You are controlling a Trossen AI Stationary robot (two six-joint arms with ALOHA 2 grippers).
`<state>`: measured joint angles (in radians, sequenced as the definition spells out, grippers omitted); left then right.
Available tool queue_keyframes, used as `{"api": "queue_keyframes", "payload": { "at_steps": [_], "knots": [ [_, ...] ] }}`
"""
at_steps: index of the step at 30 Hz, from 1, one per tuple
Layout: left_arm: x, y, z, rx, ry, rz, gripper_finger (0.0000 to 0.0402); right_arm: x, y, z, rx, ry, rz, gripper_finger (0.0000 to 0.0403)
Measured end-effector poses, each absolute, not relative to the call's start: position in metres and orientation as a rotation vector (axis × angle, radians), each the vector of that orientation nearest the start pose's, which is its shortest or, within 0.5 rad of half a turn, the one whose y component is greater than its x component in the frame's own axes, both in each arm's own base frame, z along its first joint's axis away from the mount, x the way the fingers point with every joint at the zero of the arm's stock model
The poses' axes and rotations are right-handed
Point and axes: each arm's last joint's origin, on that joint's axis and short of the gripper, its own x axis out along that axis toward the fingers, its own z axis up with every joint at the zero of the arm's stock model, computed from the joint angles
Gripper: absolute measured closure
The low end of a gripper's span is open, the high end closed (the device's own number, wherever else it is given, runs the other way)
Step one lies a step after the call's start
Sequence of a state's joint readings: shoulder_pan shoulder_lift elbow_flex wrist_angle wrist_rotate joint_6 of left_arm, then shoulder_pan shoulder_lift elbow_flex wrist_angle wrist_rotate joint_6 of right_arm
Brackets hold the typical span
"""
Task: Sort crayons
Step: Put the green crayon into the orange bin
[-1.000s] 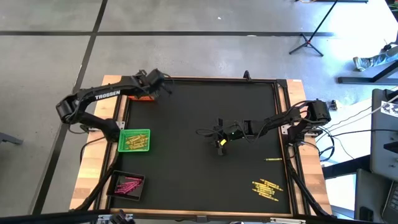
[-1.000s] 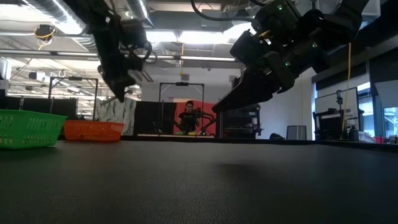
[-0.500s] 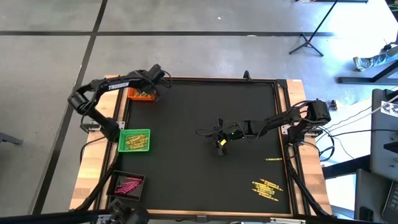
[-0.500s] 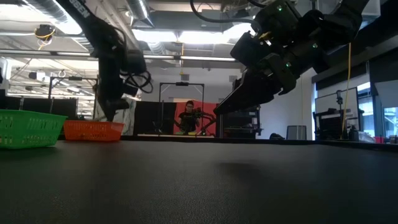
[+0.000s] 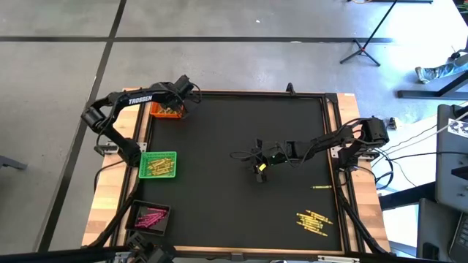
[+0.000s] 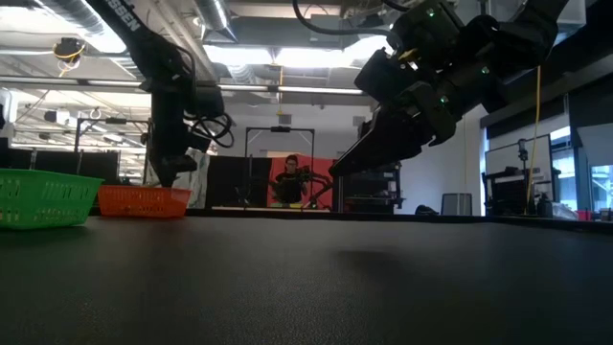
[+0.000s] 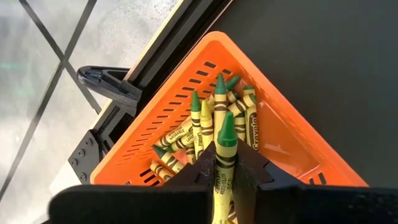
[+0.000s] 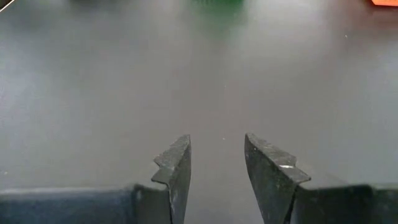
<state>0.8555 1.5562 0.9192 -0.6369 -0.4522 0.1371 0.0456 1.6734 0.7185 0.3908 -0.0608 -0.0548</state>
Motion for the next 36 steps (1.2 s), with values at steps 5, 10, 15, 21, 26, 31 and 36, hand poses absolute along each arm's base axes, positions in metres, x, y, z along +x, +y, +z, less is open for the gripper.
{"api": "queue_keyframes", "payload": {
  "at_steps": [5, 10, 15, 21, 26, 31, 36],
  "knots": [
    [0.171, 0.217, 0.180, -0.175, 1.400, 1.020, 0.0379, 0.319, 0.016, 0.149, -0.048, 0.562, 0.119, 0.0255],
    [0.170, 0.214, 0.179, -0.203, 1.414, 1.000, 0.0333, 0.319, 0.016, 0.149, -0.048, 0.562, 0.118, 0.0255],
    [0.173, 0.210, 0.179, -0.201, 1.424, 0.982, 0.0293, 0.319, 0.016, 0.149, -0.048, 0.562, 0.118, 0.0255],
    [0.183, 0.194, 0.197, -0.138, 1.340, 0.953, 0.0286, 0.319, 0.016, 0.149, -0.048, 0.560, 0.118, 0.0255],
    [0.194, 0.173, 0.222, -0.123, 1.169, 0.830, 0.0286, 0.319, 0.016, 0.150, -0.049, 0.552, 0.118, 0.0255],
    [0.214, 0.154, 0.235, -0.076, 0.941, 0.611, 0.0286, 0.321, 0.015, 0.152, -0.055, 0.530, 0.071, 0.0255],
    [0.239, 0.136, 0.239, 0.026, 0.739, 0.431, 0.0286, 0.321, 0.014, 0.151, -0.018, 0.536, 0.010, 0.0248]
  ]
}}
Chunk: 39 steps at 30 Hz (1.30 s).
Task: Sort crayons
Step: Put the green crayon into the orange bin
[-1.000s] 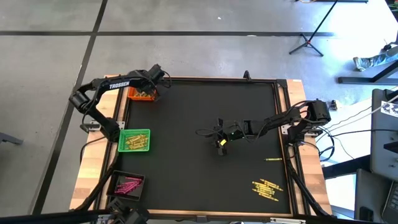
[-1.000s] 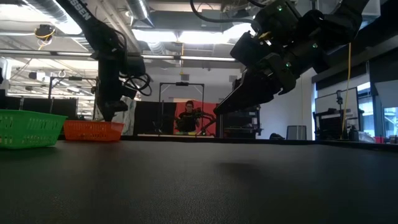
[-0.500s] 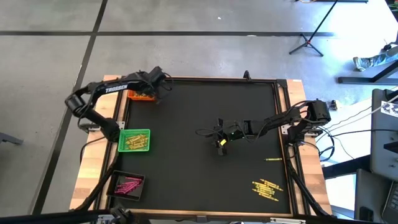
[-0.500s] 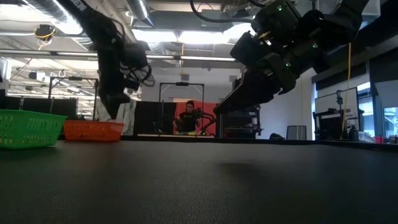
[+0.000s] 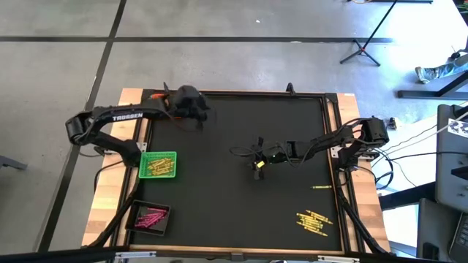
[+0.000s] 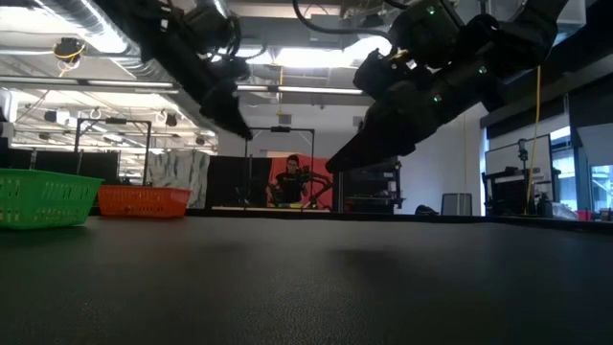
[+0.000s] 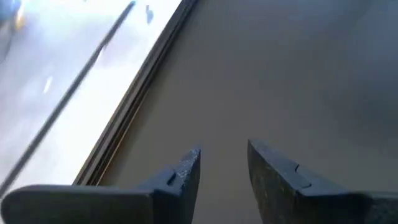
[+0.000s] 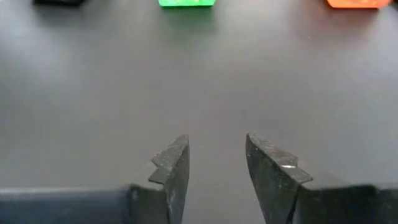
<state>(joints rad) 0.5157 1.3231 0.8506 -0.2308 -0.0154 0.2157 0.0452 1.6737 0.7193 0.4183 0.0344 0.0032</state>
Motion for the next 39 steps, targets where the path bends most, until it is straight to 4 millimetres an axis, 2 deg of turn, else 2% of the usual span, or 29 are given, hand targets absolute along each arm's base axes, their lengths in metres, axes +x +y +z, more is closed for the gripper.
{"api": "queue_keyframes", "payload": {
  "at_steps": [5, 11, 17, 21, 24, 28, 31, 34, 39],
  "knots": [
    [0.257, 0.108, 0.230, 0.142, 0.539, 0.251, 0.0286, 0.320, 0.013, 0.151, 0.019, 0.542, -0.017, 0.0203],
    [0.262, 0.077, 0.216, 0.146, 0.401, 0.165, 0.0286, 0.318, 0.013, 0.148, 0.039, 0.583, -0.017, 0.0153],
    [0.257, 0.044, 0.198, 0.151, 0.246, 0.016, 0.0286, 0.314, 0.013, 0.149, 0.043, 0.624, -0.020, 0.0153],
    [0.247, 0.029, 0.186, 0.141, 0.164, -0.023, 0.0286, 0.308, 0.013, 0.162, 0.042, 0.668, -0.021, 0.0165],
    [0.239, 0.020, 0.177, 0.108, 0.145, -0.048, 0.0286, 0.302, 0.013, 0.180, 0.067, 0.703, -0.032, 0.0171],
    [0.231, 0.012, 0.165, 0.076, 0.176, -0.050, 0.0286, 0.287, 0.012, 0.201, 0.144, 0.852, -0.073, 0.0173],
    [0.230, 0.010, 0.163, 0.077, 0.184, -0.024, 0.0286, 0.274, 0.012, 0.213, 0.240, 0.991, -0.114, 0.0173],
    [0.230, 0.010, 0.164, 0.101, 0.180, -0.012, 0.0286, 0.259, 0.013, 0.218, 0.364, 1.146, -0.162, 0.0174],
    [0.230, 0.010, 0.163, 0.104, 0.190, -0.009, 0.0286, 0.237, 0.022, 0.213, 0.566, 1.406, -0.185, 0.0174]
  ]
}}
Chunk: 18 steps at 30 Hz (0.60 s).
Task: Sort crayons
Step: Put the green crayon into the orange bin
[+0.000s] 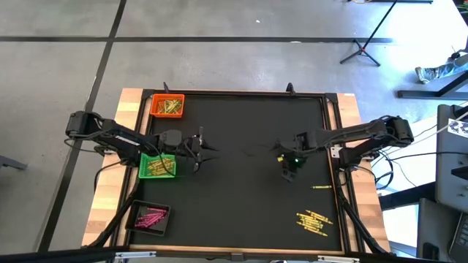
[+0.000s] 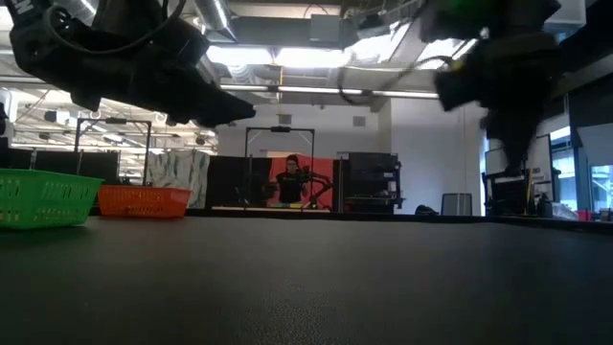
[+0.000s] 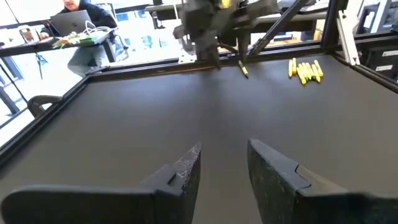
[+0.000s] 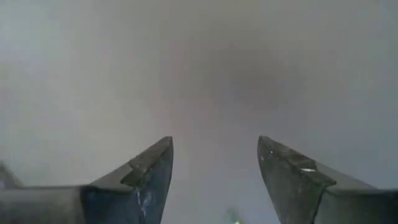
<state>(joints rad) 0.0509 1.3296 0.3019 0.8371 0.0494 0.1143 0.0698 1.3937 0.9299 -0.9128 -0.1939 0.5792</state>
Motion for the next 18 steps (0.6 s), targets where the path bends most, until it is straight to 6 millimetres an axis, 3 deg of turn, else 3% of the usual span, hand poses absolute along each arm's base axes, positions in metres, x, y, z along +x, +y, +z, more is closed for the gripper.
{"api": "queue_keyframes", "payload": {
  "at_steps": [6, 18],
  "knots": [
    [0.229, 0.010, 0.160, 0.122, 0.216, -0.008, 0.0286, 0.216, 0.049, 0.205, 0.644, 1.625, -0.189, 0.0174],
    [0.229, 0.011, 0.159, 0.131, 0.226, 0.001, 0.0286, 0.198, 0.089, 0.197, 0.375, 1.742, -0.181, 0.0174]
  ]
}}
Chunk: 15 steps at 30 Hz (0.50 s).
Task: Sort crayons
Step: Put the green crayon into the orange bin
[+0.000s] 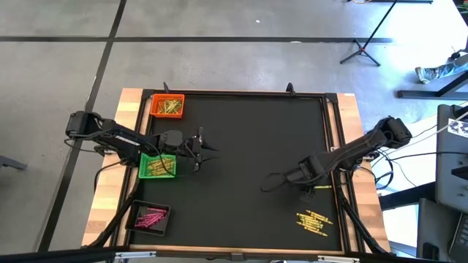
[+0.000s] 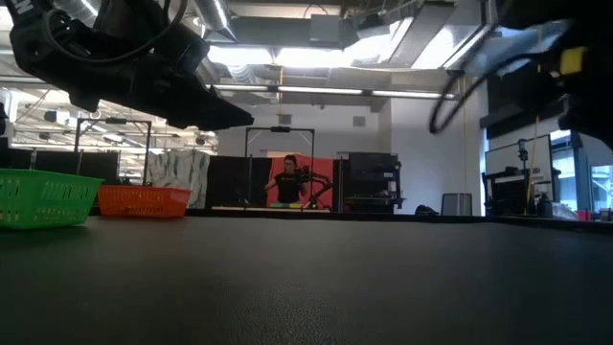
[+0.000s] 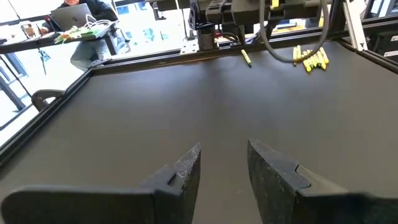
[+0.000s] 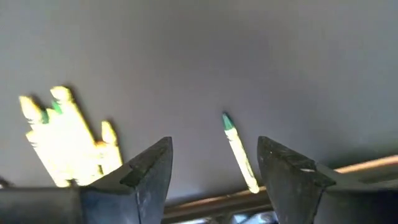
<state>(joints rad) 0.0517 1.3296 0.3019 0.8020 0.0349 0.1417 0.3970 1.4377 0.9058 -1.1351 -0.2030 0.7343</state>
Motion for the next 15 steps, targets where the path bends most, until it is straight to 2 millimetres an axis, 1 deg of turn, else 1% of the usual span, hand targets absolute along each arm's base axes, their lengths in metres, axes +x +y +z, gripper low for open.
{"api": "queue_keyframes", "payload": {
  "at_steps": [3, 9, 13, 15],
  "knots": [
    [0.229, 0.011, 0.159, 0.132, 0.227, 0.001, 0.0286, 0.195, 0.094, 0.189, 0.342, 1.794, -0.179, 0.0174],
    [0.229, 0.011, 0.159, 0.132, 0.227, 0.002, 0.0286, 0.182, 0.090, 0.162, 0.374, 1.891, -0.180, 0.0174],
    [0.229, 0.011, 0.159, 0.132, 0.227, 0.002, 0.0286, 0.175, 0.087, 0.148, 0.387, 1.902, -0.174, 0.0175],
    [0.229, 0.011, 0.159, 0.132, 0.227, 0.002, 0.0286, 0.174, 0.087, 0.144, 0.391, 1.890, -0.165, 0.0183]
  ]
}}
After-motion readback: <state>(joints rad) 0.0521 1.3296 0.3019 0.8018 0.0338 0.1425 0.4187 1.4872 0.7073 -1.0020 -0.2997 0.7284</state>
